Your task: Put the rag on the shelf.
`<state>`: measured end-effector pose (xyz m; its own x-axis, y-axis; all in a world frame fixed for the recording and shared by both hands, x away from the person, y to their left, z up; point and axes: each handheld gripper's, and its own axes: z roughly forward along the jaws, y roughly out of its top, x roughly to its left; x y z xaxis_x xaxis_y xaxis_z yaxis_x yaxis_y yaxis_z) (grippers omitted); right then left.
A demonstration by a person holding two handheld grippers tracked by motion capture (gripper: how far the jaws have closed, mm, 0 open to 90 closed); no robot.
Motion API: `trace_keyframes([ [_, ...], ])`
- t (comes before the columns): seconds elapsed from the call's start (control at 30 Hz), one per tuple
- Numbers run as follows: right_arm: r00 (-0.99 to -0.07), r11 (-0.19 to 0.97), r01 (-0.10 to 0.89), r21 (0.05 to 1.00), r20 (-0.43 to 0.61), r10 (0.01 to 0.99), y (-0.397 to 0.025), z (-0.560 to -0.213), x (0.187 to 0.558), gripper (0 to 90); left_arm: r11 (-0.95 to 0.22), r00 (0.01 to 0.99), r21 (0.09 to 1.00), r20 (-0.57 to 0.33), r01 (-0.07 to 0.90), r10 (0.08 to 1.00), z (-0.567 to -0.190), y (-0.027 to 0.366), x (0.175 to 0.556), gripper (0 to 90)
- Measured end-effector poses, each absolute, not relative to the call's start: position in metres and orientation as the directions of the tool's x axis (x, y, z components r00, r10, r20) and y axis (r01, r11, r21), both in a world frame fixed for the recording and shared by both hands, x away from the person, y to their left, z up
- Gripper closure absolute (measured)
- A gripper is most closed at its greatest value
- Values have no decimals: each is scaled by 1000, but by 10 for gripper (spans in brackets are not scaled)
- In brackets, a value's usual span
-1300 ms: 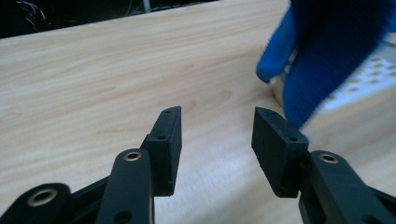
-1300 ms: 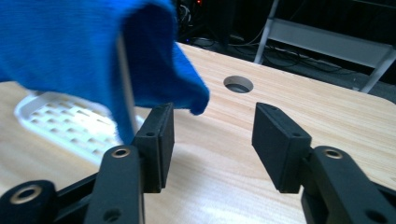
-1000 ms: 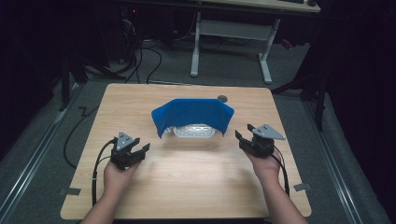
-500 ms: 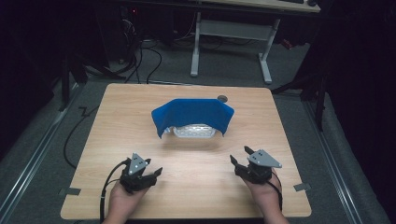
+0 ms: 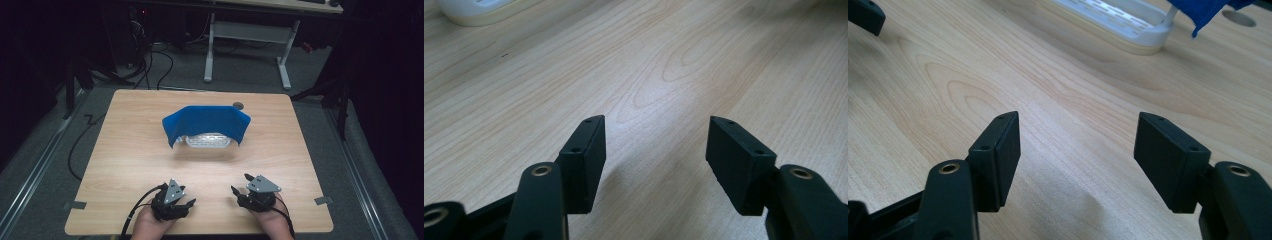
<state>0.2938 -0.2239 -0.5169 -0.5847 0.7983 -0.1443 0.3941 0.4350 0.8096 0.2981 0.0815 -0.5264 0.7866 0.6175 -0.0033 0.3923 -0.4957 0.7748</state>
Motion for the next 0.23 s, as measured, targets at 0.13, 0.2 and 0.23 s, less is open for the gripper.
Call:
trace_keyframes([
  [0.13,-587,435,406,804,-136,798,-223,-519,295,355,-477,773,778,-17,409,634,-526,89,300,417],
  [0.2,-587,434,406,804,-135,798,-224,-519,295,356,-464,764,780,-28,420,645,-527,93,303,417],
  [0.23,-586,429,407,806,-130,800,-224,-519,296,357,-456,759,780,-38,429,649,-527,95,304,417],
])
